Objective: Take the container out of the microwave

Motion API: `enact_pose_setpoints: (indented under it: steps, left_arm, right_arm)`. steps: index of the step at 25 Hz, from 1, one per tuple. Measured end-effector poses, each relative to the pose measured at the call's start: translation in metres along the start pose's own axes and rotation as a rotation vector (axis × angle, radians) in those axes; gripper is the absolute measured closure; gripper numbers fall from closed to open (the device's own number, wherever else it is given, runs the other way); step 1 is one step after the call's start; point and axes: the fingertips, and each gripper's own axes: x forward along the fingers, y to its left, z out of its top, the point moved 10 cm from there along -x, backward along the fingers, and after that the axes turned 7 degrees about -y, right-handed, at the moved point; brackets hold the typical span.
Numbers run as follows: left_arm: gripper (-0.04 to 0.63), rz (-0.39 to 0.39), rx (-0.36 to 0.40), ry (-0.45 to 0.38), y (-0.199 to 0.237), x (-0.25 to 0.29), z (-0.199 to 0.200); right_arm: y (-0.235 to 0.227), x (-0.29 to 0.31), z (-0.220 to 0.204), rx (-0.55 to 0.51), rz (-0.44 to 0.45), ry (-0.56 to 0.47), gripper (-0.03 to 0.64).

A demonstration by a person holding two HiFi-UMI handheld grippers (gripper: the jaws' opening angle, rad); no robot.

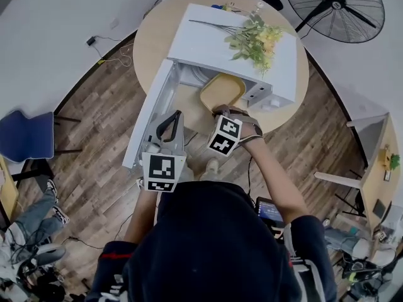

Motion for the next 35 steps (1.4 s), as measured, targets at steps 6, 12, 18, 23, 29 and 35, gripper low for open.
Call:
enact_pose_setpoints:
  steps: [6, 12, 18, 23, 29, 35]
  left_arm:
    - [0.581, -0.057, 0.01, -0.022, -0.014, 0.008, 0.008]
    - [0.581, -0.115, 0.027, -0.036, -0.027, 0.017, 0.014]
    - [0.581, -0.17, 0.038, -0.031, -0.037, 0.027, 0.014]
    - [0.581, -0.214, 0.048, -0.033, -0.044, 0.036, 0.016]
    - [0.581, -0.247, 0.054, -0.034, -0.05, 0.041, 0.017]
    - [0.581, -0.259, 0.056, -0.032, -0.052, 0.043, 0.017]
  right_arm:
    - [0.015, -0.021, -0.014, 0.026, 0.02, 0.01, 0.598]
    - [0.028, -0.027, -0.023, 0.061, 0.019, 0.02, 0.598]
    - [0.034, -0.033, -0.038, 0.101, 0.0, 0.027, 0.597]
    - [0.035, -0.04, -0.046, 0.127, -0.013, 0.039, 0.597]
    - [0.039, -0.044, -0.053, 0.152, -0.014, 0.054, 0.597]
    - [0.04, -0.049, -0.056, 0.163, -0.017, 0.059, 0.598]
